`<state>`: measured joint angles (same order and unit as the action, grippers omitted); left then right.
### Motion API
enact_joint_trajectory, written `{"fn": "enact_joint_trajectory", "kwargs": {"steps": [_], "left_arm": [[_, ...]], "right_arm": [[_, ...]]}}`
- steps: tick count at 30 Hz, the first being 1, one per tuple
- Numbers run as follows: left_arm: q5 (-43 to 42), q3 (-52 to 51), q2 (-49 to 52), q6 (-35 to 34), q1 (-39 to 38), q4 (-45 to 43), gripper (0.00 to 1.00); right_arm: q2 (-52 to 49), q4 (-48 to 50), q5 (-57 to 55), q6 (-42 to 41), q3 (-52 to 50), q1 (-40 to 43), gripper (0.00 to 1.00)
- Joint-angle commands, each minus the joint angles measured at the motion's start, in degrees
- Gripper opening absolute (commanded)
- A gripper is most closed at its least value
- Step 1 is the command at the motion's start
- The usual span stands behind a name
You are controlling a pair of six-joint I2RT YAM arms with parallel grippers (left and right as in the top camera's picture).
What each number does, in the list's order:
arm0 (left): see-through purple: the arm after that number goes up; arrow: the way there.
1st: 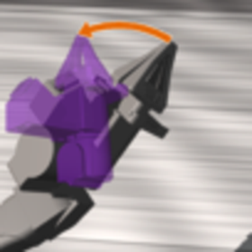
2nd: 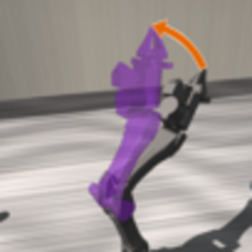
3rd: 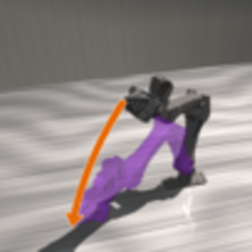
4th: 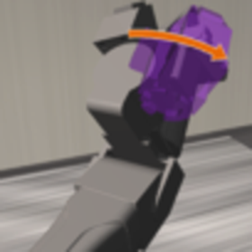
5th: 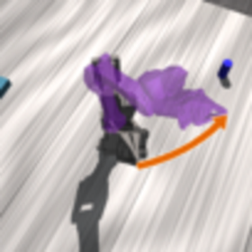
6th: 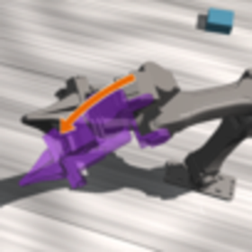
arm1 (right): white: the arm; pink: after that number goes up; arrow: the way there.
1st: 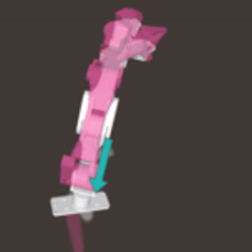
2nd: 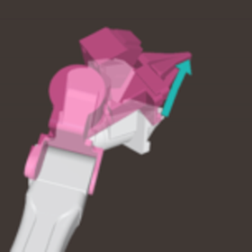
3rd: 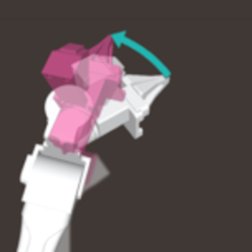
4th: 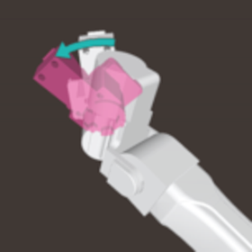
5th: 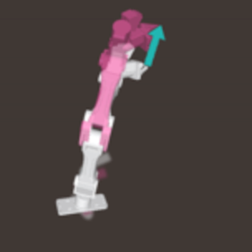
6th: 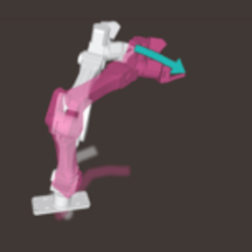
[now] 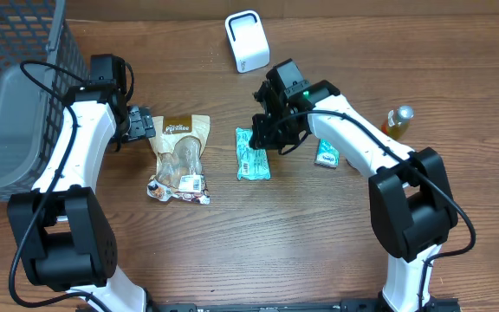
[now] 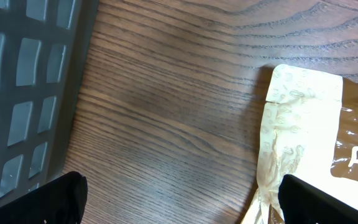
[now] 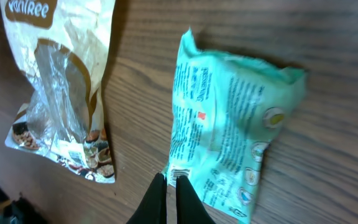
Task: Scan the item barcode
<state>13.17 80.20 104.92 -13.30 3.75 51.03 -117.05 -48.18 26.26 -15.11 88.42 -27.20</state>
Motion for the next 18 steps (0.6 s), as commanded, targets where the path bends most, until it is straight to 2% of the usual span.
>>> {"fn": "enact_joint_trajectory", "kwargs": {"steps": [1,8,14,18], "left_arm": [[0.74,0.31,-0.04,0.24,-0.31,-0.11,1.0],[0.74,0.31,-0.04,0.24,-0.31,-0.11,0.99],[0.74,0.31,-0.04,0.22,-0.31,-0.09,1.0],[0.74,0.31,-0.04,0.22,-0.35,-0.09,0.99]], "right_arm": [[1.86,2.71,5.27,0.61,-3.21,-0.09,0.04],[1.86,8.79,10.75,1.64,-8.63,0.28,0.04],[1.86,9.75,21.18,7.45,-9.4,2.64,0.04],[1.86,10.34,21.7,7.89,-9.4,4.66,0.04]]}}
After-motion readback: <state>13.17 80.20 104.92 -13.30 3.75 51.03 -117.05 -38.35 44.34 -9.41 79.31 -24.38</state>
